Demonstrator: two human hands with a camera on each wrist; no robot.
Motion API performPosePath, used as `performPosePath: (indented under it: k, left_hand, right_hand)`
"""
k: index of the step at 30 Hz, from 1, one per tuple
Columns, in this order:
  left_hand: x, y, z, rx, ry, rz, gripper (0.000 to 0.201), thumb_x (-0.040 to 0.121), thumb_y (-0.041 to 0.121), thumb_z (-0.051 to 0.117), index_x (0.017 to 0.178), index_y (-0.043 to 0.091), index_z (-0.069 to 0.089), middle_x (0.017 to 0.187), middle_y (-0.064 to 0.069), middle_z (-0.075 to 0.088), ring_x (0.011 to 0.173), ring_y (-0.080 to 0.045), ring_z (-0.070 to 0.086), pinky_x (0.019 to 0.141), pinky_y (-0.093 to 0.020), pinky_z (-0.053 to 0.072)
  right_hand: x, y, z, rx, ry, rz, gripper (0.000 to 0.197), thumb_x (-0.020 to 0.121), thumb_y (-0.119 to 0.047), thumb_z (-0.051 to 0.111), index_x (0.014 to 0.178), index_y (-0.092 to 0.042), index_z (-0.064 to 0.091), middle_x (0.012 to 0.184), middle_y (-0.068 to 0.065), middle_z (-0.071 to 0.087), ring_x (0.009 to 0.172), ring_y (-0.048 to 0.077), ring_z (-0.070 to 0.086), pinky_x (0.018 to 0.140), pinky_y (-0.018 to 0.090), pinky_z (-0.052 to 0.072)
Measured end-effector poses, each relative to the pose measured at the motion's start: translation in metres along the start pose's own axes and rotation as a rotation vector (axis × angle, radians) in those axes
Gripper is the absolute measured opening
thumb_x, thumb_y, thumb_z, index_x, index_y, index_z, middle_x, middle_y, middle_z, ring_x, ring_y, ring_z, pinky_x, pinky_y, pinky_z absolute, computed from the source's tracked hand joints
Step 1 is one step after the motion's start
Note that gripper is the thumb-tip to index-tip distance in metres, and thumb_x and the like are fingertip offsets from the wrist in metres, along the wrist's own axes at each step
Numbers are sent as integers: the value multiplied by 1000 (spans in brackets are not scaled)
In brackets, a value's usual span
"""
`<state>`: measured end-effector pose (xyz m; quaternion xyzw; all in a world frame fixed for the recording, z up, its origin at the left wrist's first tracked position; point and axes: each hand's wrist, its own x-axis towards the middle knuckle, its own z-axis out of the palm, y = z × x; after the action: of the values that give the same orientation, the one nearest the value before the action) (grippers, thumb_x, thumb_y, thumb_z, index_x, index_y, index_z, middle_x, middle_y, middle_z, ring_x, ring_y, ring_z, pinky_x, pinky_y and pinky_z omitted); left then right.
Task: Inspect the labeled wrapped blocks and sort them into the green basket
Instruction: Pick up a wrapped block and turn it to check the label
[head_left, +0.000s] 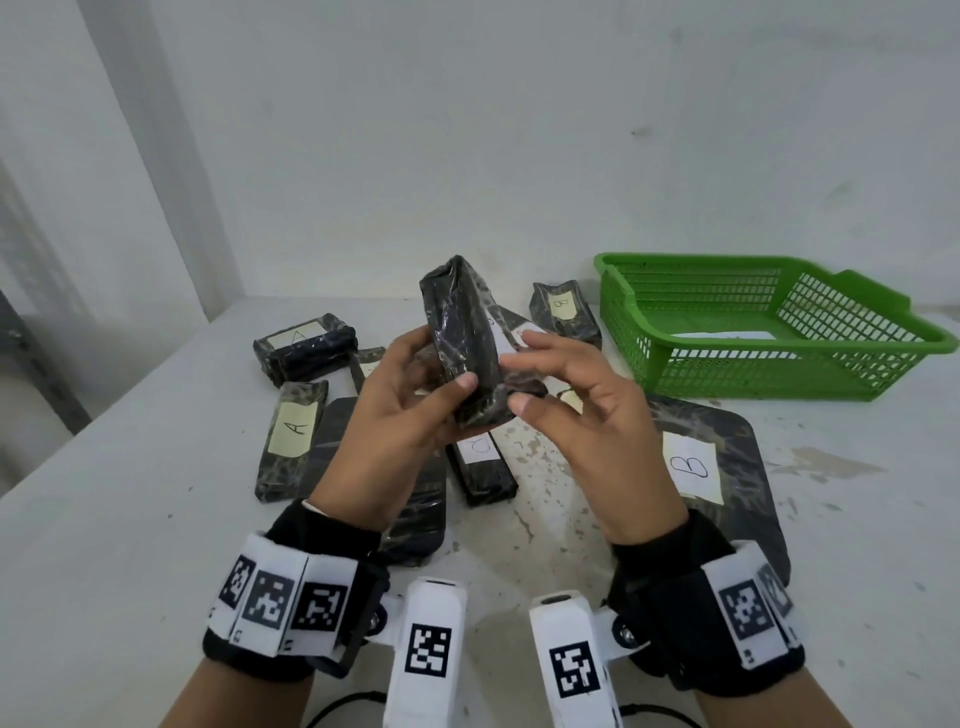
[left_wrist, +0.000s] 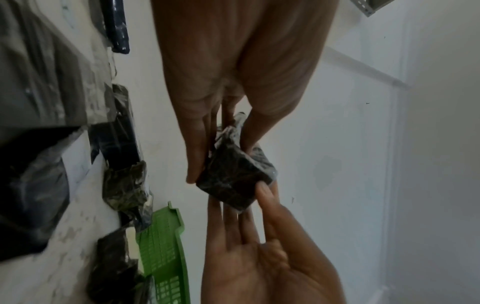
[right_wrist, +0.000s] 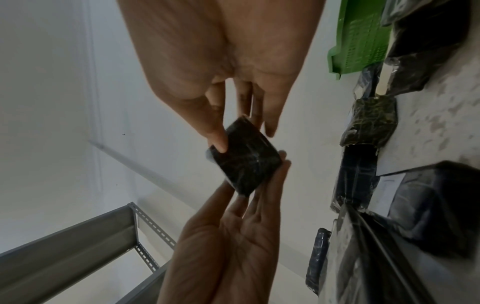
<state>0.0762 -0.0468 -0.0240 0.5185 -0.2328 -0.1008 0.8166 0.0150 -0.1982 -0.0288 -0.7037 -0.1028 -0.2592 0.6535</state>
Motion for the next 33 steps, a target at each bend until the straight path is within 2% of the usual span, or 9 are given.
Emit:
performPosePath:
  k: [5, 10, 13, 18, 21, 23, 27, 30, 33]
  left_hand:
    - [2, 0, -10, 101, -77, 17, 50, 69, -10, 73, 113, 8, 56, 103, -2, 71, 83, -21, 72, 71, -33, 59]
    - [1, -4, -8, 153, -207, -25, 41, 71, -10, 64, 109, 2, 55, 109, -6, 69, 85, -22, 70, 77, -34, 58]
    - [1, -3, -9, 177, -196, -14, 42, 73, -6, 65, 113, -2, 55, 113, -9, 68, 93, -22, 69, 80, -34, 57]
    - [0, 3, -7, 177, -177, -77, 39, 86, 43, 62, 120, 23, 62, 126, -3, 65, 116, -14, 60, 86, -37, 47]
    - [1, 3, -4, 152, -169, -112, 62, 69, 73, 67, 118, 34, 64, 126, 12, 64, 127, -9, 53, 93, -45, 52]
    - [-1, 3, 0, 131, -147, -100, 53, 78, 63, 64, 117, 27, 63, 122, 9, 66, 121, -11, 58, 95, -52, 51]
    - [0, -2, 2, 60, -54, -28, 35, 86, 27, 65, 115, 9, 57, 124, -17, 62, 111, -27, 64, 85, -49, 58]
    - [0, -3, 0, 36, -10, 48, 25, 85, 9, 65, 109, 8, 59, 119, -14, 66, 104, -26, 68, 79, -41, 59]
    - [-1, -2, 0, 92, 16, 100, 27, 79, 2, 73, 105, 3, 65, 106, -13, 72, 94, -27, 72, 80, -41, 60]
  right_hand:
    - [1, -2, -2, -16, 126, 96, 53, 80, -42, 70, 131, -34, 58, 127, -13, 63, 113, -1, 59, 96, 26, 47]
    - [4, 0, -5, -36, 161, 102, 62, 75, -44, 73, 133, -31, 57, 115, -7, 67, 103, 5, 63, 85, 22, 50]
    - [5, -4, -7, -42, 138, 80, 57, 71, -38, 76, 125, -27, 62, 104, -10, 69, 80, 1, 56, 75, 16, 47]
    - [5, 0, -7, -56, 119, 18, 50, 73, -18, 85, 116, -32, 63, 110, -4, 67, 66, 8, 51, 67, 27, 47]
    - [6, 2, -5, 13, 127, 11, 54, 73, -1, 82, 114, -28, 62, 112, -2, 67, 74, 11, 64, 73, 30, 54]
    - [5, 3, -4, 36, 120, 23, 51, 73, 5, 80, 110, -27, 63, 108, -3, 68, 83, 14, 68, 78, 32, 57]
    - [4, 1, -1, 37, 58, 62, 38, 81, 7, 71, 105, -22, 67, 106, 1, 72, 93, 14, 69, 81, 29, 56]
    - [4, -1, -2, 131, 64, 117, 26, 83, -12, 56, 105, -15, 70, 108, 7, 73, 100, 17, 70, 87, 29, 56]
    - [3, -3, 0, 92, 113, 108, 26, 84, -35, 73, 100, -15, 73, 101, 3, 75, 95, 15, 71, 85, 29, 57]
